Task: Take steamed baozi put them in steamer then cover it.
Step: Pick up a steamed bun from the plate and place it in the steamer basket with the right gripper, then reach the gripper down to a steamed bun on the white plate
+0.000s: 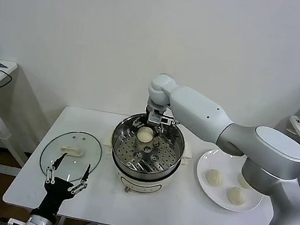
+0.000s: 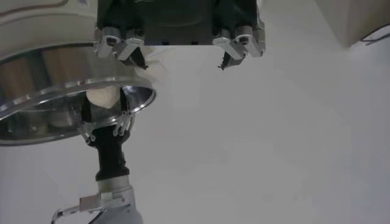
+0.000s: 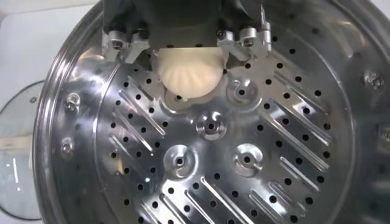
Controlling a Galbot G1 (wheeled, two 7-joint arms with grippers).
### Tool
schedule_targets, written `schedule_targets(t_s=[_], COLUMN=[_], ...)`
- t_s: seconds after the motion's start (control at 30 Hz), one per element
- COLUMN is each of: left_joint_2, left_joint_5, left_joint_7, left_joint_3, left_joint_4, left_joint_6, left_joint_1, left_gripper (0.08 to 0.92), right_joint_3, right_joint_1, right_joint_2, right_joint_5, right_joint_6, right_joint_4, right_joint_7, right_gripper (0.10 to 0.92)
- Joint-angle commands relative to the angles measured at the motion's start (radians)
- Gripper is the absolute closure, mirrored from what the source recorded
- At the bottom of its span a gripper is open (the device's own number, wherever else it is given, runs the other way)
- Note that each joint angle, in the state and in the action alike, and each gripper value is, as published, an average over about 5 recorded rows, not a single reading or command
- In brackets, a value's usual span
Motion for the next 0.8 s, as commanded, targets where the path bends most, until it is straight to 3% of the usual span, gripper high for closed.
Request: schedule_targets(t_s=[0.03,0.2,0.3,0.57,0.8], left_joint_2=[0.000,0.001,0.002,0.000,-0.005], left_joint_5=[0.000,0.001,0.002,0.006,0.008], left_joint_7=[0.000,-0.001,-0.002,-0.004,-0.006], left_joint_3=[0.006,0.013,0.015,0.033,0.040], left_joint_4=[-0.005,-0.004,-0.002,0.003,0.005], left_joint_6=[0.002,0.001,0.000,-0.003,-0.002], left_joint_1=[0.000,-0.001,-0.001,-0.002,0.004], left_gripper=[0.177,0.177,0.177,0.177,0.177], right_joint_3=[-0.015,-0.165,-0.257,-0.388,-0.277], right_joint_1=[0.098,0.297,0.347,0.213,-0.033], right_joint_2=[-0.142,-0.378,-0.494,-0.711,-0.741], right_joint_5=[0.232,0.586,0.684,0.746,0.666], right_joint_6=[-0.146,-0.548,-0.703,-0.812,-0.812], right_joint_4=[0.140,0.218,0.195,0.192,0.196], right_joint_7=[-0.057,-0.060,-0.068,-0.032,0.038], right_gripper=[0.202,0.203,0.203,0.203,0.203])
